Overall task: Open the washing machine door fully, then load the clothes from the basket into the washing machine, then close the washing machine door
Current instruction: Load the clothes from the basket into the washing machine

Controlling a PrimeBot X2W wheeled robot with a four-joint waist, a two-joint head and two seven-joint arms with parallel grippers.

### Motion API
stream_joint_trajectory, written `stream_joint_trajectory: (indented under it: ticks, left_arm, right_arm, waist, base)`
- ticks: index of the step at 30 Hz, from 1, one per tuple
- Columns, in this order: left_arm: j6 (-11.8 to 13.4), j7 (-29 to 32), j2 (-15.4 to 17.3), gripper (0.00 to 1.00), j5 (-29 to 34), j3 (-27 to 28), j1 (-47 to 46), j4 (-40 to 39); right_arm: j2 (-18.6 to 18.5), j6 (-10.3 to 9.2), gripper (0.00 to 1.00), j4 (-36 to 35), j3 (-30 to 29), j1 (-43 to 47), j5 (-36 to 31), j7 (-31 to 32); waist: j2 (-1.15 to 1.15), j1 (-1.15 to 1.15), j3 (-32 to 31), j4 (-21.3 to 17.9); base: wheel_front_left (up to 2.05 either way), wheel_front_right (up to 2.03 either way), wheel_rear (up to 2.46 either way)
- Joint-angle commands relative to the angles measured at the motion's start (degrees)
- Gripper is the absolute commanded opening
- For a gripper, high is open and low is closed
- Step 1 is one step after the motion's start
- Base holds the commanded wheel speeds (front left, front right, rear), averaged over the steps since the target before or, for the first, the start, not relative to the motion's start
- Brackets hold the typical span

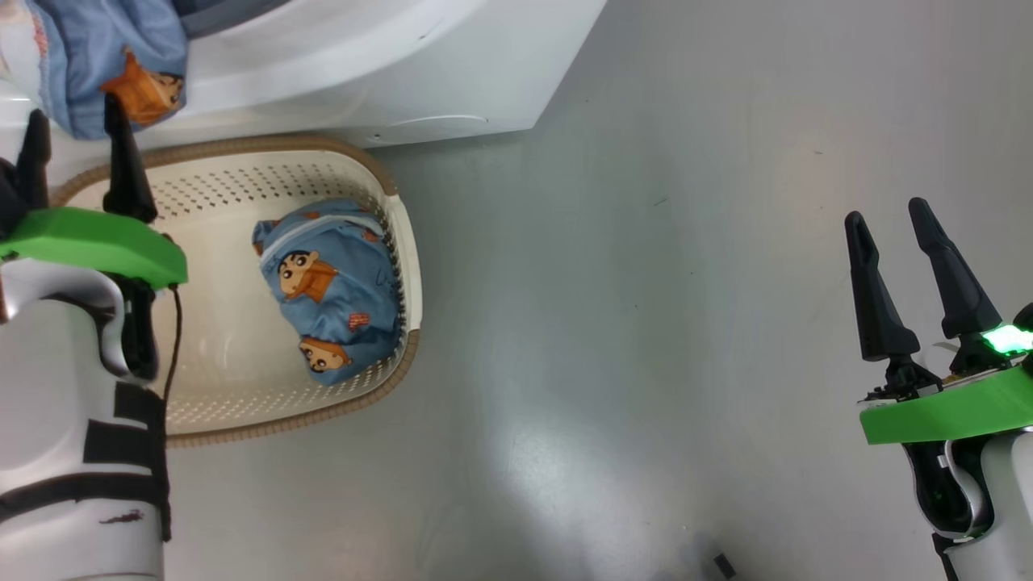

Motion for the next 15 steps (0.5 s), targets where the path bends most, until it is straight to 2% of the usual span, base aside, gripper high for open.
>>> stream_joint_trajectory:
  ticks: [1,2,3,4,5,6,7,15]
  left_arm:
    - [-0.49,-0.14,2.61,1.00,1.05,1.39,-0.24,-0.63]
    - [-0.70,-0.14,2.80,0.93,1.20,1.49,-0.58,-0.23]
    - [-0.84,-0.14,2.93,0.75,1.37,1.57,-0.91,0.08]
    - [-1.17,-0.14,2.96,0.32,1.79,1.47,-1.41,0.37]
    - [-1.34,-0.14,2.91,0.07,1.91,1.46,-1.58,0.26]
    - [-1.34,-0.14,2.91,0.07,1.91,1.46,-1.58,0.26]
    - [-1.66,-0.14,2.79,0.00,1.93,1.43,-1.67,0.08]
    - [-4.60,-0.14,2.11,0.00,2.49,0.42,-1.87,-3.84]
  right_arm:
    - [-0.61,0.35,1.00,-1.17,1.18,0.54,-0.37,-0.68]
    - [-0.57,0.35,1.00,-1.14,1.21,0.51,-0.39,-0.68]
    - [-0.53,0.35,1.00,-1.11,1.23,0.47,-0.41,-0.68]
    - [-0.47,0.35,1.00,-1.06,1.20,0.46,-0.45,-0.68]
    - [-0.45,0.35,1.00,-1.05,1.19,0.47,-0.46,-0.68]
    - [-0.45,0.35,1.00,-1.05,1.19,0.47,-0.46,-0.68]
    - [-0.42,0.35,1.00,-1.06,1.17,0.52,-0.47,-0.68]
    - [0.01,0.35,1.00,-1.09,1.20,0.59,-0.56,-0.68]
  waist:
    - [0.00,-0.01,-0.05,-0.31]
    - [0.00,-0.01,-0.04,-0.41]
    - [0.00,-0.01,-0.07,-0.49]
    - [0.00,-0.01,-0.15,-0.53]
    - [0.00,-0.01,-0.22,-0.52]
    - [0.00,-0.01,-0.22,-0.52]
    - [0.00,-0.01,-0.28,-0.50]
    - [0.00,-0.01,-0.60,0.11]
  base:
    - [0.00,0.00,0.00]
    - [0.00,0.00,0.00]
    - [0.00,0.00,0.00]
    - [0.00,0.00,0.00]
    - [0.00,0.00,0.00]
    - [0.00,0.00,0.00]
    - [0.00,0.00,0.00]
    - [0.00,0.00,0.00]
